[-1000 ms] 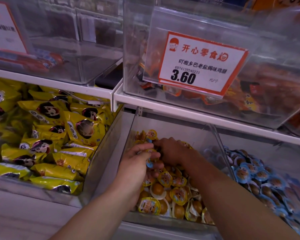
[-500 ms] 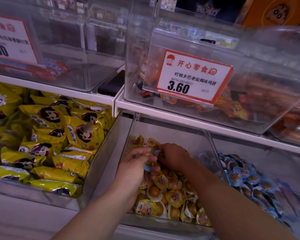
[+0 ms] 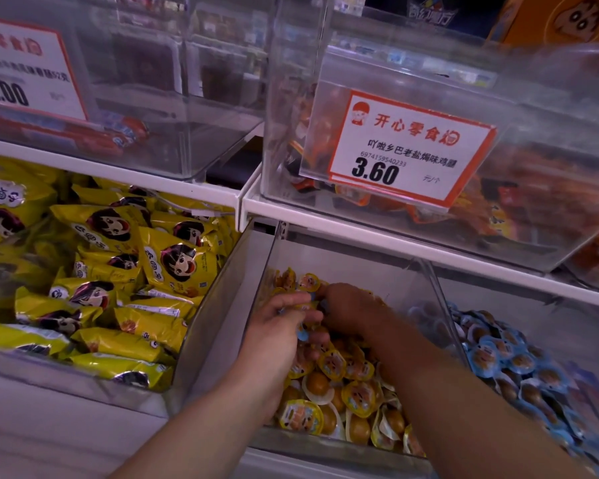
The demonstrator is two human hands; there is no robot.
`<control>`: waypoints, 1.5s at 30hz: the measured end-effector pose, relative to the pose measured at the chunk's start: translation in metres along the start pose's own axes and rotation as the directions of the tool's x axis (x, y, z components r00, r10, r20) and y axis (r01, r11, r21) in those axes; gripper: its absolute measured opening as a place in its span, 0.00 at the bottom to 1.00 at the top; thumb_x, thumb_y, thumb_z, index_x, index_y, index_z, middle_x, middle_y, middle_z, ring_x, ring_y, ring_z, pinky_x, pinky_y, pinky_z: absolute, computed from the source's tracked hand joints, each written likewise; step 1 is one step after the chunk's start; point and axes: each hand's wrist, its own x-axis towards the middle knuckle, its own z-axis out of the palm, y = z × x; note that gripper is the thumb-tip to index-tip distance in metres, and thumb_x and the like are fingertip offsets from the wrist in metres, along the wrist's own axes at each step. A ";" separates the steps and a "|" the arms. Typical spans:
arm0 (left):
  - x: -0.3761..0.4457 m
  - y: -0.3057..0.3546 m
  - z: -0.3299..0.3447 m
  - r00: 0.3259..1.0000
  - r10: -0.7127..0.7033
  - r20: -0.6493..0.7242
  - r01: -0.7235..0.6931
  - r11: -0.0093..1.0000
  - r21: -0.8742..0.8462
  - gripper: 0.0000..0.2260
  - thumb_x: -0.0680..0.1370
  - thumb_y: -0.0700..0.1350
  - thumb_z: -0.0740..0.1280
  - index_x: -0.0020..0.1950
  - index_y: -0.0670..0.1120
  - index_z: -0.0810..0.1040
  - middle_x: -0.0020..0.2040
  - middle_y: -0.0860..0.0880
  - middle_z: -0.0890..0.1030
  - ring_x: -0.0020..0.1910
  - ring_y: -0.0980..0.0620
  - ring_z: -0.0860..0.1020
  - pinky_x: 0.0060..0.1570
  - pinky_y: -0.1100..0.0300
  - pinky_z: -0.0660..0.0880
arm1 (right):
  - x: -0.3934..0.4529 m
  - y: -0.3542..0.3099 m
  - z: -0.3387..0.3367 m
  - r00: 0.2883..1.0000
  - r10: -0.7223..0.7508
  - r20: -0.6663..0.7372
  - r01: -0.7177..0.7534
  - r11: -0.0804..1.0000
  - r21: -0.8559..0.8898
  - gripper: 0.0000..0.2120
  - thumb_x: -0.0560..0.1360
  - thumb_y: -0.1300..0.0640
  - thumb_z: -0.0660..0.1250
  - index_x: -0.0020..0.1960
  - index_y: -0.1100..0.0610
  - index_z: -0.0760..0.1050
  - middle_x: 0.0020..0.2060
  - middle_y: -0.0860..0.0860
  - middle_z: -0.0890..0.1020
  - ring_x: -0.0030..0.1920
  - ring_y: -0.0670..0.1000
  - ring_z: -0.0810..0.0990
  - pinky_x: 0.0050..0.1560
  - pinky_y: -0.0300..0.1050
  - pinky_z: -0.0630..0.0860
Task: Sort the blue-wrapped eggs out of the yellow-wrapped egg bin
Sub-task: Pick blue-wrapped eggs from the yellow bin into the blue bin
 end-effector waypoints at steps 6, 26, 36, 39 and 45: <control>0.004 -0.001 0.000 1.000 0.003 -0.011 -0.003 0.999 -0.036 0.11 0.81 0.34 0.59 0.55 0.43 0.80 0.48 0.39 0.84 0.32 0.47 0.82 0.25 0.60 0.74 | 0.004 0.004 0.014 0.973 0.148 -0.179 -0.134 0.987 0.090 0.13 0.76 0.49 0.62 0.51 0.57 0.79 0.50 0.57 0.83 0.52 0.58 0.82 0.48 0.48 0.78; -0.041 -0.040 0.055 0.526 0.617 0.585 -0.837 0.255 0.484 0.31 0.83 0.62 0.42 0.80 0.45 0.53 0.81 0.50 0.53 0.80 0.55 0.47 0.78 0.51 0.48 | -0.207 -0.043 -0.032 0.965 0.262 0.014 0.124 -0.502 0.856 0.17 0.80 0.50 0.65 0.65 0.57 0.79 0.59 0.56 0.83 0.62 0.57 0.81 0.68 0.54 0.73; -0.018 -0.035 0.040 0.668 0.459 0.585 -0.699 0.120 0.705 0.24 0.82 0.59 0.48 0.67 0.50 0.75 0.67 0.50 0.75 0.68 0.48 0.71 0.70 0.44 0.65 | -0.222 0.086 -0.050 0.759 0.647 -0.073 0.322 -0.275 0.906 0.02 0.78 0.64 0.67 0.50 0.59 0.77 0.32 0.55 0.80 0.31 0.50 0.80 0.35 0.46 0.80; -0.001 -0.026 0.021 0.741 0.331 0.584 -0.591 -0.091 0.802 0.27 0.79 0.62 0.45 0.62 0.53 0.79 0.64 0.51 0.77 0.63 0.46 0.75 0.67 0.46 0.67 | -0.205 0.118 -0.059 0.757 0.652 -0.037 0.091 -0.049 0.995 0.09 0.79 0.51 0.68 0.50 0.57 0.79 0.39 0.52 0.82 0.41 0.52 0.80 0.53 0.52 0.75; 0.010 -0.025 -0.015 0.873 0.221 0.434 -0.373 -0.269 0.888 0.28 0.79 0.63 0.42 0.71 0.56 0.70 0.77 0.50 0.65 0.73 0.44 0.67 0.71 0.48 0.61 | -0.181 0.089 -0.049 0.775 0.510 -0.373 -0.156 0.726 0.670 0.14 0.79 0.56 0.66 0.64 0.54 0.79 0.62 0.52 0.81 0.60 0.51 0.79 0.56 0.38 0.72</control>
